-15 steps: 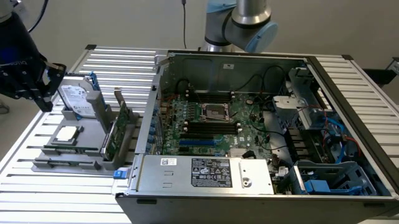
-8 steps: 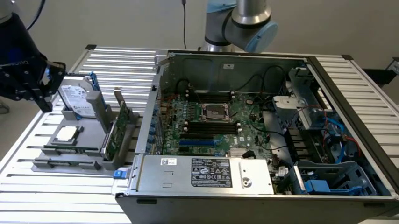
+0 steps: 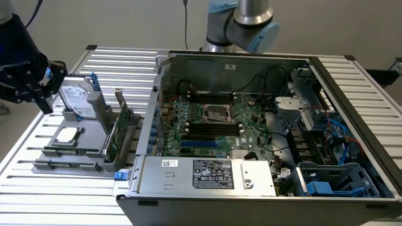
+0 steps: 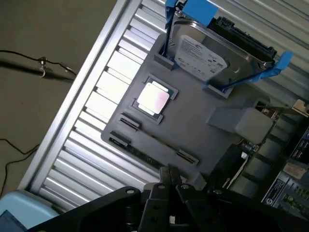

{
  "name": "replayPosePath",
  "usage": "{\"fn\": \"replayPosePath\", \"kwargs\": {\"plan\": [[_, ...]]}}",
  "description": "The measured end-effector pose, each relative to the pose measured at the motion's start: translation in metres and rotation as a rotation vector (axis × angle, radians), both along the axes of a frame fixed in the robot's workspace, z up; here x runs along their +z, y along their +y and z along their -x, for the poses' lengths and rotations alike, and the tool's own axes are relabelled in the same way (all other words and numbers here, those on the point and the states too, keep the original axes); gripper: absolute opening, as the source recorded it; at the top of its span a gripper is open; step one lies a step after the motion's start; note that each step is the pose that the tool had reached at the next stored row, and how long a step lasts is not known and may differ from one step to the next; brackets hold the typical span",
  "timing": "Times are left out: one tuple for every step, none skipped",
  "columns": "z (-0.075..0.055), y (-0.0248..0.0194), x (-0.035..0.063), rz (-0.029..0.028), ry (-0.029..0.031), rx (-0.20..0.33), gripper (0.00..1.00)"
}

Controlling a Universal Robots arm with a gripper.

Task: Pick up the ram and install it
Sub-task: 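Pick up the ram and move it above insertion slot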

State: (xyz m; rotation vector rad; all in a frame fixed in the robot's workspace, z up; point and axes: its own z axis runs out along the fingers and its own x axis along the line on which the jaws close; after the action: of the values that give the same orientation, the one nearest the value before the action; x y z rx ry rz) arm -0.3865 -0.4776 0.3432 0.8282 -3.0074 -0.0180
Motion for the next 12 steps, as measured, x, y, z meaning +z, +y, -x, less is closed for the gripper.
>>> {"fn": "replayPosePath", "kwargs": {"plan": [[0.0000, 0.0000, 0.0000, 0.0001, 0.0000, 0.018, 0.11], [0.0000, 0.0000, -0.0001, 0.0002, -0.0001, 0.036, 0.11], [0.0000, 0.0000, -0.0001, 0.0004, 0.0000, 0.054, 0.11], [0.0000, 0.0000, -0.0001, 0.0004, 0.0000, 0.072, 0.11], [0.0000, 0.0001, -0.0002, 0.0005, 0.0000, 0.090, 0.11], [0.0000, 0.0001, -0.0002, 0.0006, 0.0000, 0.109, 0.11], [0.0000, 0.0001, -0.0002, 0.0006, 0.0000, 0.127, 0.11], [0.0000, 0.0001, -0.0002, 0.0007, -0.0001, 0.145, 0.11], [0.0000, 0.0001, -0.0003, 0.0008, 0.0000, 0.163, 0.11], [0.0000, 0.0001, -0.0003, 0.0009, 0.0000, 0.181, 0.11], [0.0000, 0.0001, -0.0003, 0.0009, 0.0000, 0.199, 0.11], [0.0000, 0.0001, -0.0003, 0.0010, 0.0000, 0.217, 0.11]]}}
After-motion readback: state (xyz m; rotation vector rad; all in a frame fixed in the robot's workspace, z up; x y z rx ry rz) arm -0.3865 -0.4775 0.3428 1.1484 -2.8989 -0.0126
